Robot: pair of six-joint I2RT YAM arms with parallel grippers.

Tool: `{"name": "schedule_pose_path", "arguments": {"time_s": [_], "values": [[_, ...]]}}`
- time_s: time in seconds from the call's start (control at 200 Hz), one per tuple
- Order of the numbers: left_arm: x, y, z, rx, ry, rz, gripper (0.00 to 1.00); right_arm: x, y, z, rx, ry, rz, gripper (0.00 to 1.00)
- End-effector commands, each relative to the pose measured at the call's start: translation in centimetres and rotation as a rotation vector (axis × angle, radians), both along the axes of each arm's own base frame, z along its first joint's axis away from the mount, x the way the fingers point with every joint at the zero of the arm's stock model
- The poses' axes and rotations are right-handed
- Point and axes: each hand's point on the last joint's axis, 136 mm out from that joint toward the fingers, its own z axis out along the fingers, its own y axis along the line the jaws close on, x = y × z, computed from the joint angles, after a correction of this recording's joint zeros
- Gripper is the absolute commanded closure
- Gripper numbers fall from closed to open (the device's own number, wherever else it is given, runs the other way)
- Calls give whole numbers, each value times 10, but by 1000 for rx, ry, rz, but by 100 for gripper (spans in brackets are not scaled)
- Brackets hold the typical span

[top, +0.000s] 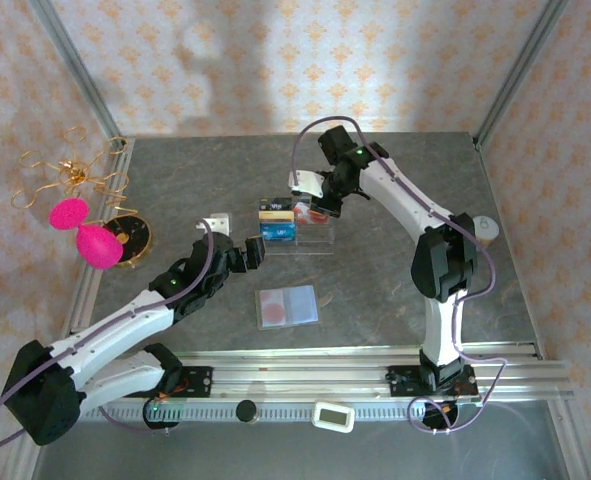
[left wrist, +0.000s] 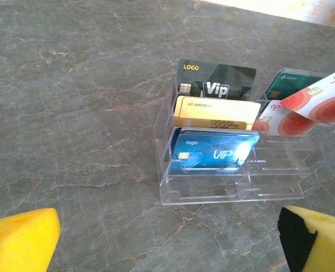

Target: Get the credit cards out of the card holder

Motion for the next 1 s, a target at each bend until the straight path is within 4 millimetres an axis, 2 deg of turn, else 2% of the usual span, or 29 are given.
{"name": "schedule_pose_path", "arguments": {"time_s": [0.0,0.365,0.701,0.811,0.926,0.996], "values": [[9,-1,18,-1,-45,3,1,5,-11,-15,-60,-6,-22,100],[9,0,18,1,-46,1,1,21,-17,-32,-112,-41,-77,100],[9,-1,18,-8,-49,-6,1,17,-19,-43,-126,-23,-65,100],[9,-3,19,-20,-50,-19,1,23,-16,-39,-105,-43,-85,72],[8,-7,21,-42,-60,-38,1,30,-7,-21,-38,-73,-113,61],[7,-6,22,-62,-67,-26,1,33,-1,-4,17,-92,-136,59]]}}
